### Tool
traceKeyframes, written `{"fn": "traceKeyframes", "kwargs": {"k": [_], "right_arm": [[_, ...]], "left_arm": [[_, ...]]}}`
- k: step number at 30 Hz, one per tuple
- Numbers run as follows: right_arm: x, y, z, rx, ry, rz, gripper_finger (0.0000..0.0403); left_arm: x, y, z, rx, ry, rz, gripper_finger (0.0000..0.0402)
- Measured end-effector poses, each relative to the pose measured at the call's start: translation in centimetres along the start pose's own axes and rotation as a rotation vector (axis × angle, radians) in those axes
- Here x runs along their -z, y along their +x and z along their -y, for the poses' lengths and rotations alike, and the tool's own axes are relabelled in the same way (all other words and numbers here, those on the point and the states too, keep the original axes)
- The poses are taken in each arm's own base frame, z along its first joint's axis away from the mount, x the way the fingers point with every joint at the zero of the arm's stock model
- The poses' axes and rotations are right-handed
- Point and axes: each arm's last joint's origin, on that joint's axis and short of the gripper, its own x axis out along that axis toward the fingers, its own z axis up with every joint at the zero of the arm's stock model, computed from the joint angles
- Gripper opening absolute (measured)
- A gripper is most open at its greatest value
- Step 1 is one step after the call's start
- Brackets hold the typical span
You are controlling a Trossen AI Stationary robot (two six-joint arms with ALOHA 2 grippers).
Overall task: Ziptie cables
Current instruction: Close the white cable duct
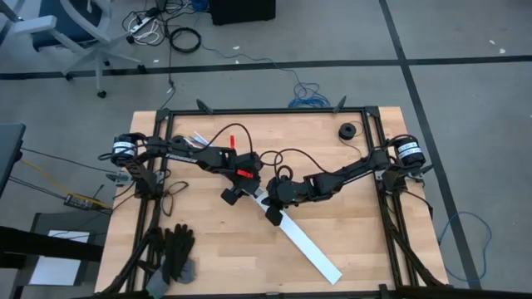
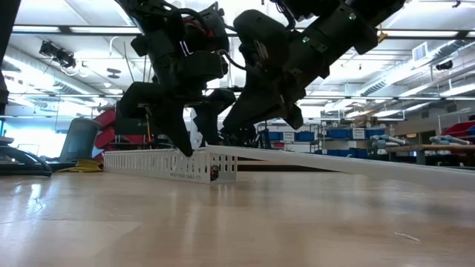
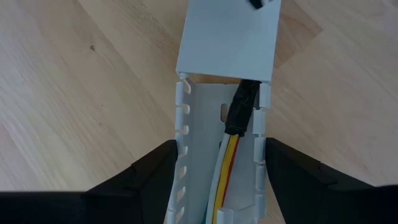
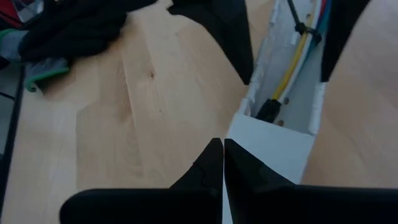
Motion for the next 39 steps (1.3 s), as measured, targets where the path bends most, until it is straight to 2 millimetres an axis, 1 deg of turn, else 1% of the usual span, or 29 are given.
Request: {"fn": "traceKeyframes", "kwargs": {"k": [6, 11, 25, 32, 36, 39], "right_arm": [[-0.2, 0.1, 0.3, 0.012, 0.005, 0.001, 0.0000], [0.1, 0.1, 1.0, 0.054, 0.028, -0.042, 0.0000], [-0.2, 0.2, 1.4, 0.057, 0.035, -0.045, 0.0000], [-0.1, 0.1, 1.2, 0.053, 0.032, -0.046, 0.0000], [0.0, 0.1, 1.2, 0.051, 0.032, -0.045, 0.0000], [0.0, 0.1, 1.1, 0.050, 0.032, -0.044, 0.0000]], "left_arm": [[-0.1, 0.0, -0.1, -0.007, 0.001, 0.008, 0.0218], [-0.1, 0.0, -0.1, -0.007, 0.000, 0.008, 0.0218], [-0.1, 0.0, -0.1, -0.007, -0.001, 0.008, 0.0218], [-0.1, -0.1, -0.1, -0.033, -0.016, -0.011, 0.0218], [-0.5, -0.5, -0.5, -0.053, -0.043, -0.014, 0.0218], [-1.0, -0.7, -0.6, -0.064, -0.023, 0.003, 0.0218]]}}
